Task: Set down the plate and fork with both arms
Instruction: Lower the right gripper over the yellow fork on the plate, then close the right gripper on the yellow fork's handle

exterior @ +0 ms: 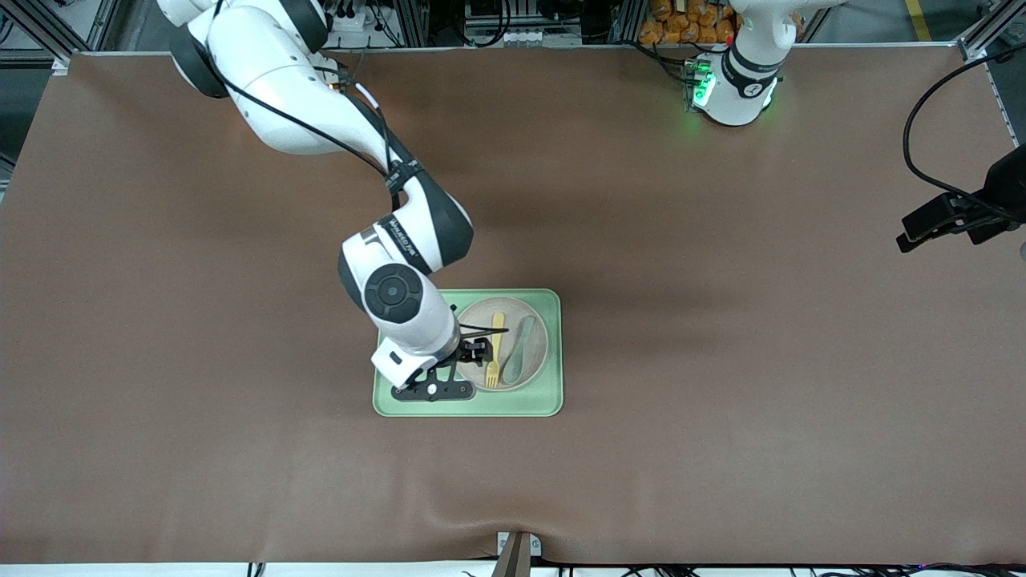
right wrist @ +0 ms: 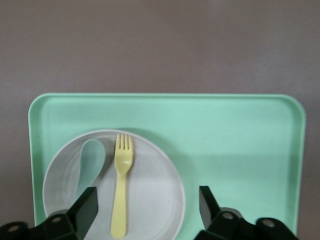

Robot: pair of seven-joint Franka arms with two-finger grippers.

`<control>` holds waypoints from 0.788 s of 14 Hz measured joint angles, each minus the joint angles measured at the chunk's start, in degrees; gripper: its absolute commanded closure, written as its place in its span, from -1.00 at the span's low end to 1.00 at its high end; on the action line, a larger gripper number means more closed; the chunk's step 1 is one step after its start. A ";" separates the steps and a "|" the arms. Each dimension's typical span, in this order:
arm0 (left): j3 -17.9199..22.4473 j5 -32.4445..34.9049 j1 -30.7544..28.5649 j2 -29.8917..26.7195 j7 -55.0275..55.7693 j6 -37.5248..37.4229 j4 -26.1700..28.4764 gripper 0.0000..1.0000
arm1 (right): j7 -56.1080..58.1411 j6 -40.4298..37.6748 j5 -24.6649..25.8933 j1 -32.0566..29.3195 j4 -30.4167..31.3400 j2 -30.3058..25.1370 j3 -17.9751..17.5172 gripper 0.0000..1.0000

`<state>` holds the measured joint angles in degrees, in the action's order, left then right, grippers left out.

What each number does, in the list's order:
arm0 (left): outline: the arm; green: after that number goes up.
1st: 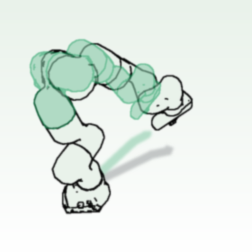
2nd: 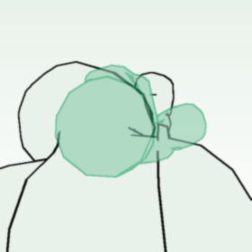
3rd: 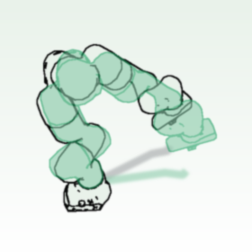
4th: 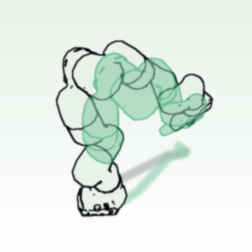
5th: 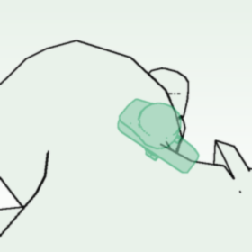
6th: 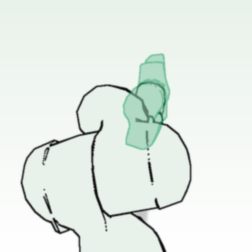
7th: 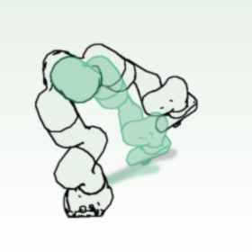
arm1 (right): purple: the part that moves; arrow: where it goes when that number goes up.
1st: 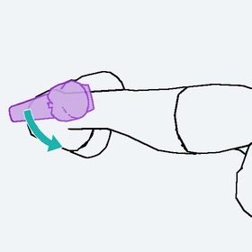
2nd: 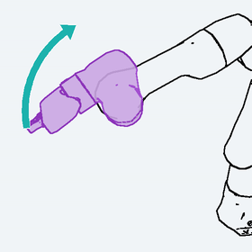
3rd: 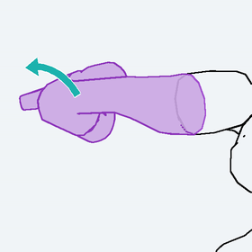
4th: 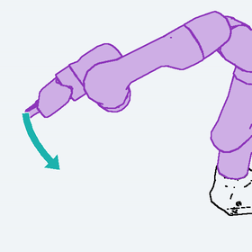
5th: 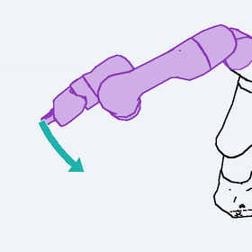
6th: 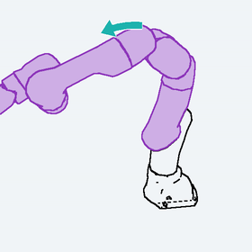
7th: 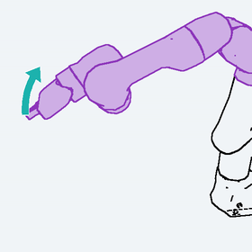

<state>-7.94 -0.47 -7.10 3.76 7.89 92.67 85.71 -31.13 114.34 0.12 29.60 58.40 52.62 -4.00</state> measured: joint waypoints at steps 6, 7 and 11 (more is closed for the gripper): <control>-2.12 0.00 0.06 -1.28 -0.16 -1.06 0.54 -1.00 | -1.20 1.00 1.46 1.87 -0.01 3.14 0.30 -0.52; -3.22 0.00 0.09 -1.28 -0.16 -1.28 0.73 -1.00 | -1.94 1.35 1.46 1.99 0.00 3.49 0.30 -0.52; -5.65 0.00 0.11 -1.70 -0.15 -1.69 1.65 -1.00 | -4.95 4.98 1.91 3.76 0.03 5.47 0.27 -0.48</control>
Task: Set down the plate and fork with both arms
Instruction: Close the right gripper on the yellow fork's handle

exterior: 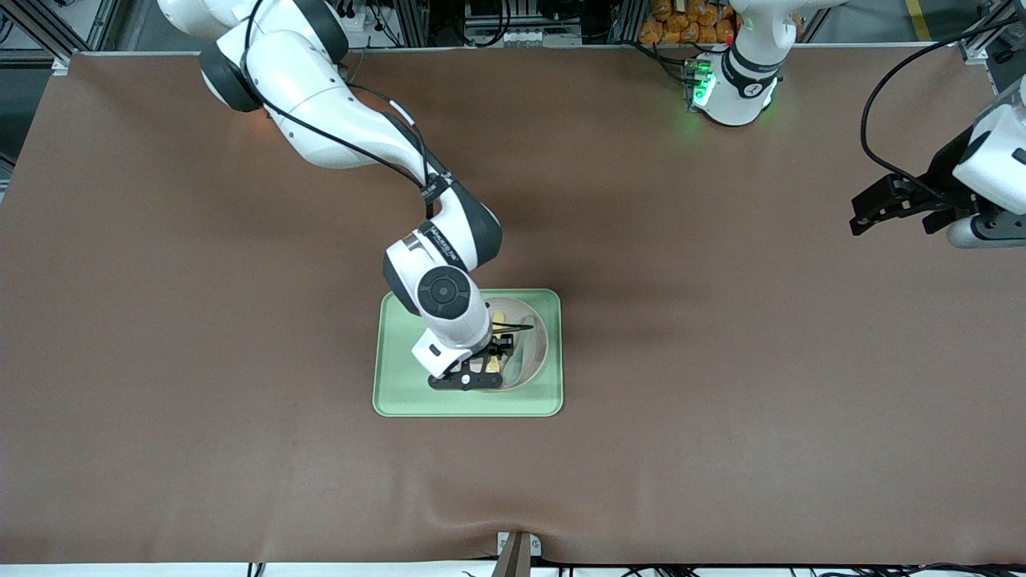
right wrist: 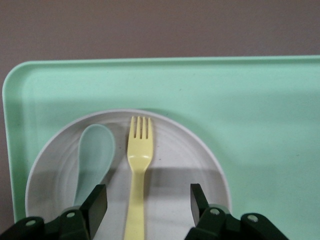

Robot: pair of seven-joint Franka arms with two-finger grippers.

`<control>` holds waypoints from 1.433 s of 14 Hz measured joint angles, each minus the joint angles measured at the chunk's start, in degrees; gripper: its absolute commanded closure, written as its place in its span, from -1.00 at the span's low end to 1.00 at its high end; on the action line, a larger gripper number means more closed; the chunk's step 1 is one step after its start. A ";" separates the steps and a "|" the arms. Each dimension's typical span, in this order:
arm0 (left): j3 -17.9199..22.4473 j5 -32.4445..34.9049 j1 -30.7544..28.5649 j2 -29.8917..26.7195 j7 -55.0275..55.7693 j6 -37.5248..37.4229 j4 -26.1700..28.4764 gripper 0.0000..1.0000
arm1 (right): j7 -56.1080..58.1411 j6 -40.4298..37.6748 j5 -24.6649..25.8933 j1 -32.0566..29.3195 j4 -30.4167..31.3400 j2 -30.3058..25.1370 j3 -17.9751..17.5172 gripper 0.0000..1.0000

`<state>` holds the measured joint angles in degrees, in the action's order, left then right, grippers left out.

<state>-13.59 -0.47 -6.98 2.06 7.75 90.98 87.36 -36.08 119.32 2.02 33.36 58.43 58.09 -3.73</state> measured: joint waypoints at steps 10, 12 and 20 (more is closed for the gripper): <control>0.41 1.52 -0.51 -3.84 -3.59 -0.34 3.97 -1.00 | -0.76 0.14 2.88 1.05 2.18 0.98 0.16 -0.33; 0.43 2.16 -0.55 -3.97 -3.58 -0.45 4.00 -1.00 | -0.76 0.17 2.89 1.05 2.46 1.01 0.17 -0.31; 0.98 3.22 -0.98 -4.04 -1.56 -1.50 4.05 -1.00 | -1.51 0.26 2.89 1.05 2.18 0.85 0.18 -0.30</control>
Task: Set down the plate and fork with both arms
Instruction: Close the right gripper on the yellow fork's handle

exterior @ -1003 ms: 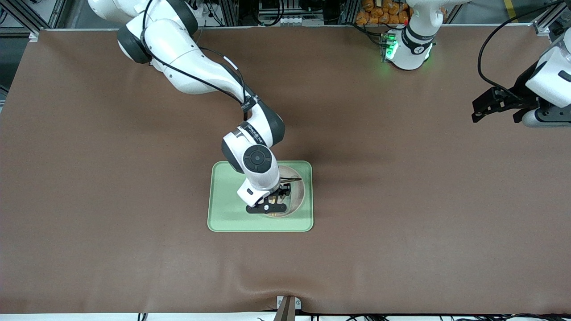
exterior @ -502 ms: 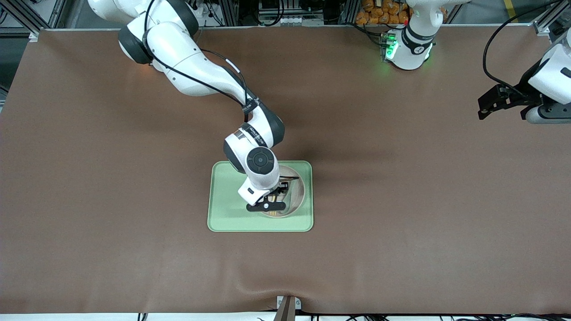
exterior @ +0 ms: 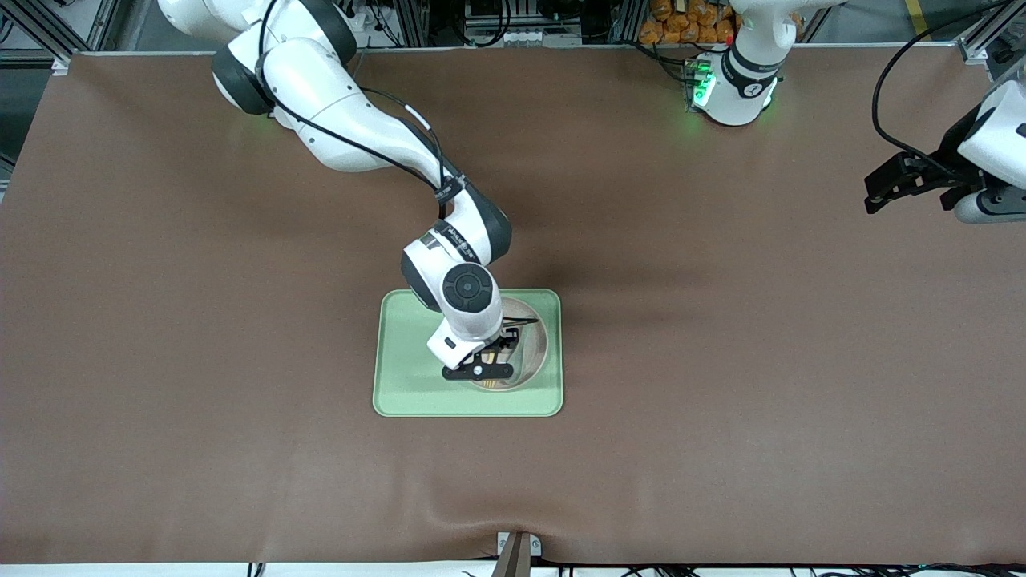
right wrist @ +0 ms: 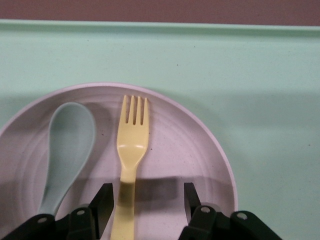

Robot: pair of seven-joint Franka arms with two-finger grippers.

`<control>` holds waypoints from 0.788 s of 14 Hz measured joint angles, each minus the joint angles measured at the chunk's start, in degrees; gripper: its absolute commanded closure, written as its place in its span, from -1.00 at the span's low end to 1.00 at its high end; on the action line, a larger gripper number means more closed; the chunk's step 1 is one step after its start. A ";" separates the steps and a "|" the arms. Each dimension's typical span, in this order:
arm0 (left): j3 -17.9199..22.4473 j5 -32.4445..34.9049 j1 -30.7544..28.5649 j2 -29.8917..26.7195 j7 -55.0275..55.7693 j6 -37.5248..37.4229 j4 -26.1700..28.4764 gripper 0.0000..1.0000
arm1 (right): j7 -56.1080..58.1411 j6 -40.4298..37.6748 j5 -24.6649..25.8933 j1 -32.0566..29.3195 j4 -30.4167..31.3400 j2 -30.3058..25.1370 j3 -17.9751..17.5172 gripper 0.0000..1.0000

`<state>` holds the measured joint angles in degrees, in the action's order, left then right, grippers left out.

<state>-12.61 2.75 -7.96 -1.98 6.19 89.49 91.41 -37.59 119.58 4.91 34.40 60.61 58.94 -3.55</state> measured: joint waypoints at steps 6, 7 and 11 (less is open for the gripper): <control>0.01 0.27 -0.25 -0.07 0.01 -0.10 0.00 -1.00 | -0.40 0.04 0.00 0.16 0.07 0.01 -0.18 -0.21; 0.01 0.27 -0.28 -0.19 0.01 -0.10 0.00 -1.00 | -0.52 0.04 0.00 0.32 0.13 0.03 -0.21 -0.04; 0.01 0.27 -0.33 -0.58 0.02 -0.20 0.13 -1.00 | -0.87 0.04 0.00 0.64 0.29 0.06 -0.20 0.30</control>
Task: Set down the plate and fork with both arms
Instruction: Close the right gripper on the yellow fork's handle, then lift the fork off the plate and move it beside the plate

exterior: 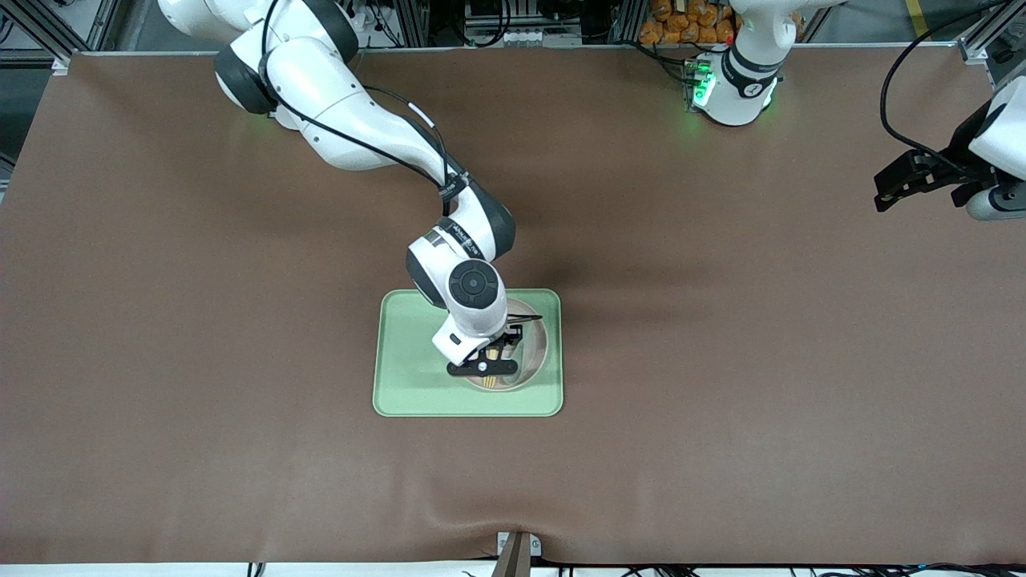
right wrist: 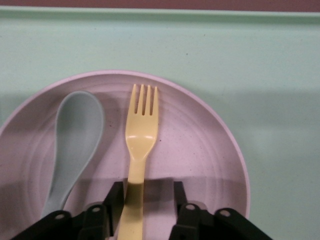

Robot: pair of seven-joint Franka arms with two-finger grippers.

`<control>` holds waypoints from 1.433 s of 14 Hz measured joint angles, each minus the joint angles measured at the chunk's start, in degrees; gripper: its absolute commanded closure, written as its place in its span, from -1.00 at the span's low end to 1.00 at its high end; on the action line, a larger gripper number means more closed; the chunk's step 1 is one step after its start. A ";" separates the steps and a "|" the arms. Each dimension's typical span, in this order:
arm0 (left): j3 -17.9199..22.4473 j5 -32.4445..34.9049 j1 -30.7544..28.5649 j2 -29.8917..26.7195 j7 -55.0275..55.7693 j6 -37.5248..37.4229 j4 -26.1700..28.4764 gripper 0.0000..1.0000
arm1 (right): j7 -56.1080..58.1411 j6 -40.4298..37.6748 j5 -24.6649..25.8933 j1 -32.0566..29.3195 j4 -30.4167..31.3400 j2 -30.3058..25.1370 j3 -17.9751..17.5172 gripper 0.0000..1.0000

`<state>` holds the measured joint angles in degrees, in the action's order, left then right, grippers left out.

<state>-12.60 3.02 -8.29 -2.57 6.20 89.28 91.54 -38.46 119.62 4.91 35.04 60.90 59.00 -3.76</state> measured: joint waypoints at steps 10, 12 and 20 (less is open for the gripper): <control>0.00 0.00 -0.06 -0.33 0.00 -0.05 0.21 -1.00 | -0.23 0.31 0.00 0.01 0.50 0.09 0.02 1.00; 0.00 0.00 -0.06 -0.33 0.00 -0.05 0.22 -1.00 | -0.28 0.31 -0.06 -0.12 0.34 -0.04 0.08 1.00; 0.00 0.00 -0.06 -0.41 0.08 -0.05 0.22 -1.00 | 3.05 -4.27 -1.57 -4.50 -0.68 -3.35 0.23 1.00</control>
<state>-12.60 3.02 -8.35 -2.98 6.28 89.23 91.76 -35.41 115.35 3.34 30.54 60.21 55.65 -3.53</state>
